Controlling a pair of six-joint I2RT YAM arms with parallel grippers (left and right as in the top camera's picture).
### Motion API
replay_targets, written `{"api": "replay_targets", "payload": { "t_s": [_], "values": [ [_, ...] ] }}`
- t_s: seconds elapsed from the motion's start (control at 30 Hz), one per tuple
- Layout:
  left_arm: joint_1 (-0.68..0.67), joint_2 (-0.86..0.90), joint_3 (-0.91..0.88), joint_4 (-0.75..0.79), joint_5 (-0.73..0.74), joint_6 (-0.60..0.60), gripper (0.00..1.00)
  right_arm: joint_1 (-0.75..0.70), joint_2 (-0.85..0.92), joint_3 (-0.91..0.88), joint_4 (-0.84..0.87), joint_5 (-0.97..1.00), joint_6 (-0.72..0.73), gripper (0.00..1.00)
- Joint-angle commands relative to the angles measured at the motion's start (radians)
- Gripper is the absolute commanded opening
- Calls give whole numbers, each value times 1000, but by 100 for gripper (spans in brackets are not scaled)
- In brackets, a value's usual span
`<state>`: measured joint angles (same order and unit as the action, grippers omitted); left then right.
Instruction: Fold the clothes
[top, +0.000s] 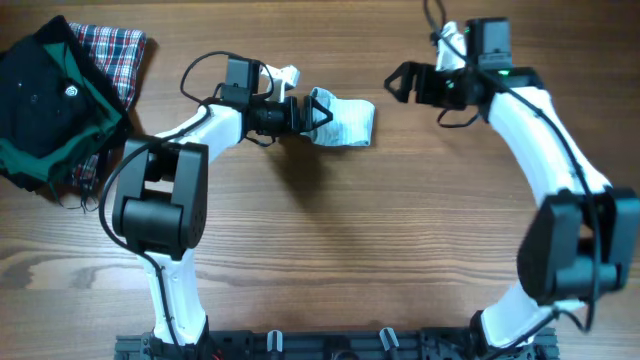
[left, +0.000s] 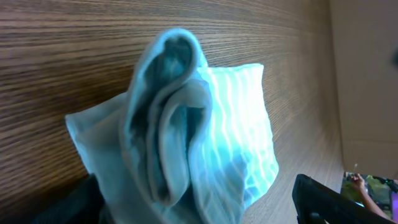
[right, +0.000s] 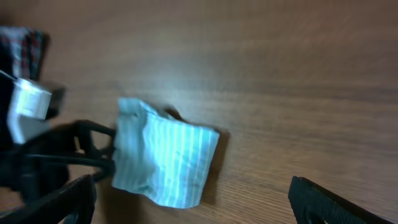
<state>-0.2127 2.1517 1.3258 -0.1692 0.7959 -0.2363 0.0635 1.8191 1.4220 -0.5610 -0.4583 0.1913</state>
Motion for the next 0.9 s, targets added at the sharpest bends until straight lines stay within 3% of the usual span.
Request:
{"api": "replay_targets", "payload": {
  "t_s": [0.0,0.17,0.37,0.6,0.73,0.8,0.87],
  "values": [
    [1,61,6,-10,-95,25,96,-16,-86,5,-13,18,-31,100],
    [-5,74,6,2,-106,24,95,-27,-117,5,-24,18,-35,100],
    [-46,74,6,45,-134,24,69,-27,-117,5,-28,18,-34,100],
    [-146,74,6,47,-360,25,64,-27,-117,5,-40,18,-35,100],
    [-168,74,6,47,-397,24,59,-29,-117,5,-47,18,-39,100],
    [-170,74,6,47,-397,24,46,-29,-117,5,-50,18,-42,99],
    [-170,74,6,47,-397,24,26,-29,-117,5,-53,17,-51,100]
  ]
}}
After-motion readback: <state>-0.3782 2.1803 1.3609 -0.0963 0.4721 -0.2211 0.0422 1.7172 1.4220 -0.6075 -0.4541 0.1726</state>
